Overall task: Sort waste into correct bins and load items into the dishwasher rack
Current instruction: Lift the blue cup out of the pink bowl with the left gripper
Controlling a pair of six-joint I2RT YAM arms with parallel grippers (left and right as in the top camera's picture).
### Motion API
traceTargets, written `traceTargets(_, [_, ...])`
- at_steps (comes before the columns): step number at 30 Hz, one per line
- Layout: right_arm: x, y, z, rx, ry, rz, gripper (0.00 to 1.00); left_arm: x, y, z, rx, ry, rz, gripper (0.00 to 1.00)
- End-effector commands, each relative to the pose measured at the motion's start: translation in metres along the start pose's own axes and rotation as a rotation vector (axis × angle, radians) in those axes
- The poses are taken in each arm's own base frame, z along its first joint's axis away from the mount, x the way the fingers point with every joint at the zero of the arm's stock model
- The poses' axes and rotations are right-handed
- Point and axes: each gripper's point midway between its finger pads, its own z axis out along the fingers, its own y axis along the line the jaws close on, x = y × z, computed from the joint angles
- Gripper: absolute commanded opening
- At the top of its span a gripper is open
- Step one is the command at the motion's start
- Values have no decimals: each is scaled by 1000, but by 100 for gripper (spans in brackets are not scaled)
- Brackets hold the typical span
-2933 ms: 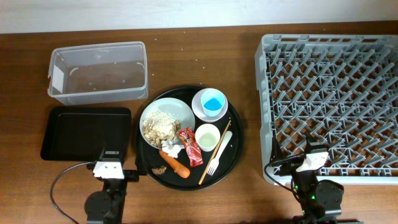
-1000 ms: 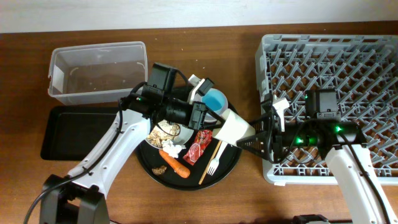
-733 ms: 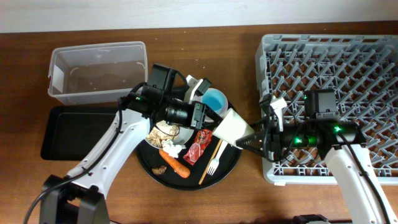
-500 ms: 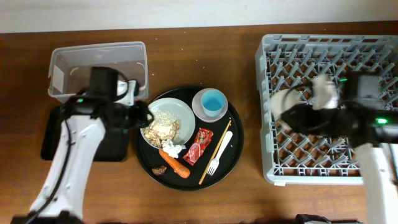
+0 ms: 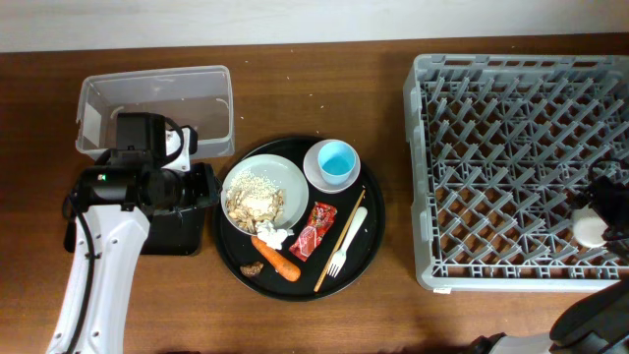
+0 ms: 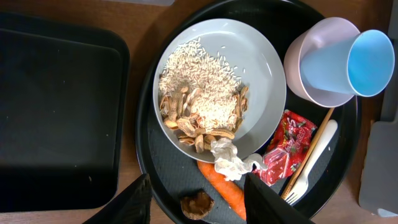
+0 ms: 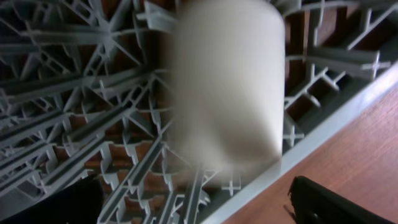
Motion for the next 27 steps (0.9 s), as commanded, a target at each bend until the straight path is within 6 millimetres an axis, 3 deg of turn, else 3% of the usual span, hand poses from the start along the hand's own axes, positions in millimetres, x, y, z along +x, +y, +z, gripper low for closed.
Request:
traceTargets(1, [-4,20,-6,-118,-11,0,98,-2,1,-5,-6,-18,21,47])
traceTargets(2, [-5,32,-13,-185,-21,-5,98,-1,1,-5,-6,-16,21,48])
traceTargets(4, [-3,71,-52,-393,-73,-116,99,-1,1,-5,-6,-16,21,48])
traceTargets(5, [16,103,-85,-517,-122,-270,99,-2,1,-5,-5,-17,21,49])
traceTargets(6, [38,123,-101,-544,-134,-391,99,-4,-1,-5,-2,-27,27,54])
traceTargets(7, [60,137,-109,-556,-126,-496,99,-8,-5,-5,5,-42,41,57])
traceTargets(8, [96,153,-115,-571,-72,-638,99,-17,-18,-3,27,-83,96,58])
traceTargets(9, [124,159,-113,-546,2,-714,99,-30,-46,-2,68,-153,209,58])
traceTargets(11, [149,157,-106,-474,83,-783,99,-39,-92,14,138,-197,323,64])
traceTargets(12, [164,163,-106,-478,117,-827,99,-37,-121,42,173,-167,387,64])
traceTargets(15, [168,162,-101,-457,130,-849,99,-40,-169,110,185,-65,471,64])
traceTargets(17, [170,159,-94,-444,148,-844,99,-41,-177,130,195,-68,485,63])
traceTargets(20, [172,155,-82,-430,169,-838,99,-33,-173,164,182,-21,481,53])
traceTargets(21, [172,155,-82,-430,169,-838,99,-32,-172,169,179,-14,480,39])
traceTargets(23, [172,155,-82,-430,169,-838,99,-26,-168,183,169,15,476,29])
traceTargets(25, [172,155,-82,-430,169,-838,99,-30,-170,182,174,3,478,4])
traceTargets(27, [172,154,-81,-423,168,-839,99,-36,-172,176,176,-9,477,1])
